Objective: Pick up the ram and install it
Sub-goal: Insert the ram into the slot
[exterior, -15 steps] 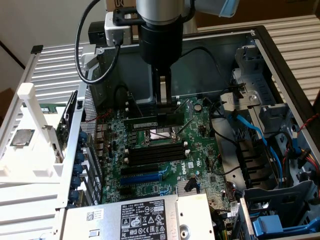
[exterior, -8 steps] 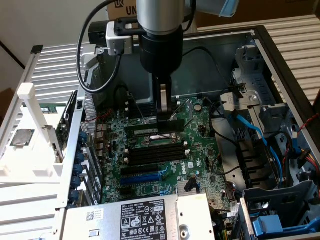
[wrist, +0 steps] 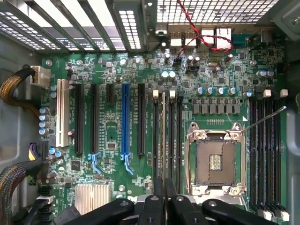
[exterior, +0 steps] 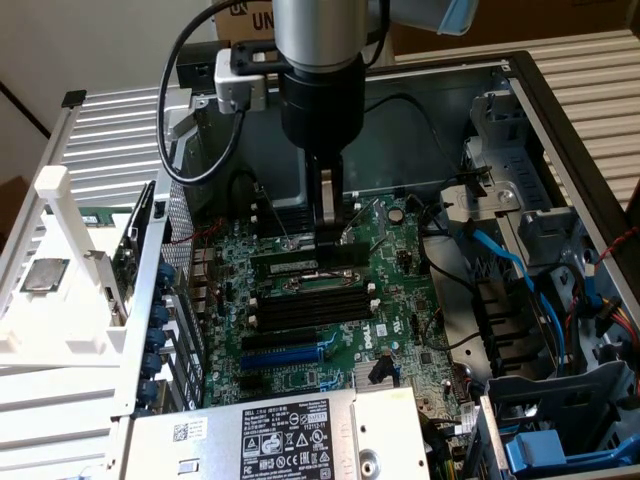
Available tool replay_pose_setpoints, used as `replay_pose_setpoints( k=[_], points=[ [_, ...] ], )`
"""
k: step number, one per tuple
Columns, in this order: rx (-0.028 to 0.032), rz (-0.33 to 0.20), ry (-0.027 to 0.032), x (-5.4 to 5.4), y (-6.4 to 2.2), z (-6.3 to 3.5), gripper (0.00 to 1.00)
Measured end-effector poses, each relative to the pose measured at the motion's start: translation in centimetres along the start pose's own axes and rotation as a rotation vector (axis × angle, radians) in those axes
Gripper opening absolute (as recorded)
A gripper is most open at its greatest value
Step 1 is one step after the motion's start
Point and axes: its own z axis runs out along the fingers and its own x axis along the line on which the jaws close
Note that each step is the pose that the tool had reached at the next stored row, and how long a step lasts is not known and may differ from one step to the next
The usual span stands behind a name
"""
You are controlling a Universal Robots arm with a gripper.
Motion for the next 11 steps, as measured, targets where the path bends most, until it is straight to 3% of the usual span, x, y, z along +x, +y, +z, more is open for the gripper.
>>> replay_pose_setpoints(
  k=[4, 11],
  points=[
    [0.0016, 0.0, 0.0067, -0.16, -0.01, 0.66, 0.12],
    [0.0027, 0.001, 0.0109, -0.05, -0.02, 1.06, 0.12]
  ],
)
